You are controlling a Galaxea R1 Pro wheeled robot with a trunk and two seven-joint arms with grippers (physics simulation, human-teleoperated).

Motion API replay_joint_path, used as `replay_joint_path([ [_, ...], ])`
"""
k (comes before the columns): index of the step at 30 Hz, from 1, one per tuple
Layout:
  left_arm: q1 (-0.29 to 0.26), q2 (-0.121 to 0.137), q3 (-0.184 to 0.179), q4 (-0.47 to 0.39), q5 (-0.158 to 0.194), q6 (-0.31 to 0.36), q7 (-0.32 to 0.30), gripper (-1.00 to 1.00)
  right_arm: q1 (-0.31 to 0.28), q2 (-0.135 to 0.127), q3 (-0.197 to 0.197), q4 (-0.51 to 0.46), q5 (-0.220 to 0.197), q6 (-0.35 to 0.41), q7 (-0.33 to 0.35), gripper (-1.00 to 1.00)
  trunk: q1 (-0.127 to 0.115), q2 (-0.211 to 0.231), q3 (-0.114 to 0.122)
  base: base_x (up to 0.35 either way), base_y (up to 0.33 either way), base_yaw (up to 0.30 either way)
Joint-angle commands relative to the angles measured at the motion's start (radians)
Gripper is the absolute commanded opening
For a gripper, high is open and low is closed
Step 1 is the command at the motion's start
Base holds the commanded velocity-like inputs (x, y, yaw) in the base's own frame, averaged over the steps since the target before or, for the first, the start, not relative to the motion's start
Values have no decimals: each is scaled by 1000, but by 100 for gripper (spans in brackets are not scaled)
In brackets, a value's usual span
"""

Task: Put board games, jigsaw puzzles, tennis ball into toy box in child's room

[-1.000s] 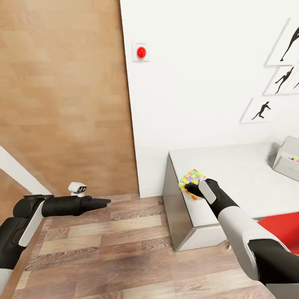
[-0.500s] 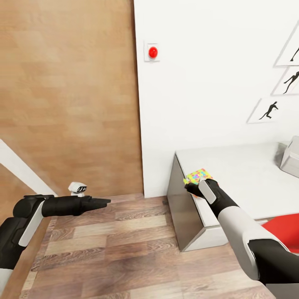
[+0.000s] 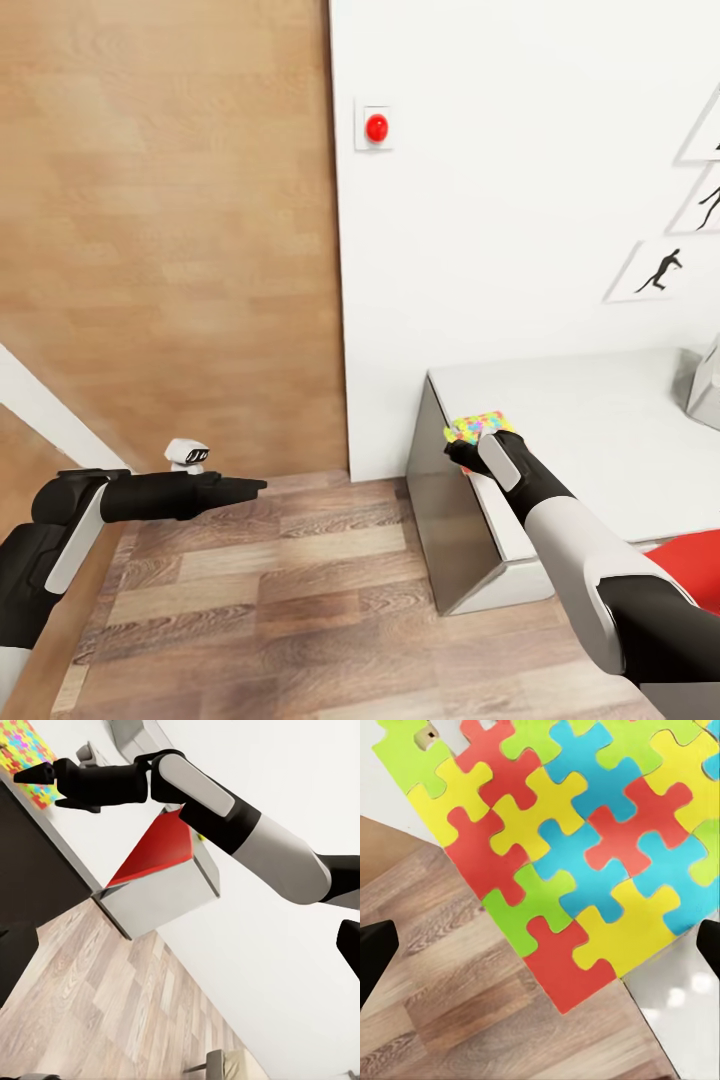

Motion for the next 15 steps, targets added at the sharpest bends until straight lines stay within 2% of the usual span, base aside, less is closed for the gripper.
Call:
replay_joint_path([
  [1, -1, 1, -2, 0, 4, 10, -1, 100, -1, -1, 7, -2, -10, 3, -9, 100, 1, -2, -2, 72, -74, 0],
  [10, -1, 1, -2, 0, 3, 10, -1, 100, -1, -1, 7, -8, -10, 4, -9, 100, 1, -2, 0, 17, -231, 0],
  [15, -1, 1, -2, 0, 3, 10, -1, 100, -1, -1, 7, -9, -10, 4, -9, 100, 1, -2, 5, 1, -122, 0],
])
